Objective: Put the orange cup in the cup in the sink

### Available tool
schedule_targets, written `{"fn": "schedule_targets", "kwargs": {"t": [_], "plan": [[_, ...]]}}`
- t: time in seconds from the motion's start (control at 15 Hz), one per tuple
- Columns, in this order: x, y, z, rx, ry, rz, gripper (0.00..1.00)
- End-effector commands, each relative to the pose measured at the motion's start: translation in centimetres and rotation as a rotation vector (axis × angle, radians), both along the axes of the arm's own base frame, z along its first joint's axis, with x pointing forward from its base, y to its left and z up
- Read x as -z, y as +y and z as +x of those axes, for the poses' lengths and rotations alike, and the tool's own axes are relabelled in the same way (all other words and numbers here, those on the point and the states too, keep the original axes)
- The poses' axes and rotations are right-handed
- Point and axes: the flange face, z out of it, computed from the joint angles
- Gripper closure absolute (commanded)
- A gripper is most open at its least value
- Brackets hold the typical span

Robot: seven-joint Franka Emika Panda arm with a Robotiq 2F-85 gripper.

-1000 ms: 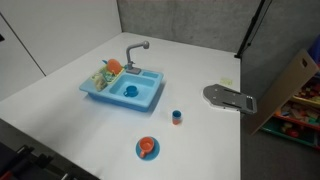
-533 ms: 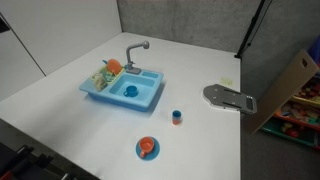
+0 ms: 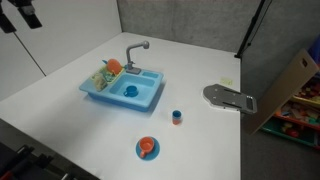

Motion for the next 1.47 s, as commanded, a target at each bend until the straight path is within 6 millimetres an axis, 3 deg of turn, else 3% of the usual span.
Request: {"fn": "schedule_targets", "kwargs": {"t": [0.0,0.33,0.67,1.07,1.4], "plan": [[-0.2,-2.9,3.4,0.115,0.000,0.008,0.00],[0.9,-7.7,6.4,0.277,-0.026,0.024,0.00],[2.7,-12.7,7.9,0.426,-0.044,0.036,0.00],[5.7,-19.1,7.9,0.592,-0.031,0.016,0.00],[8.4,-22.9,7.4,0.703,-0.023,0.023,0.00]]}}
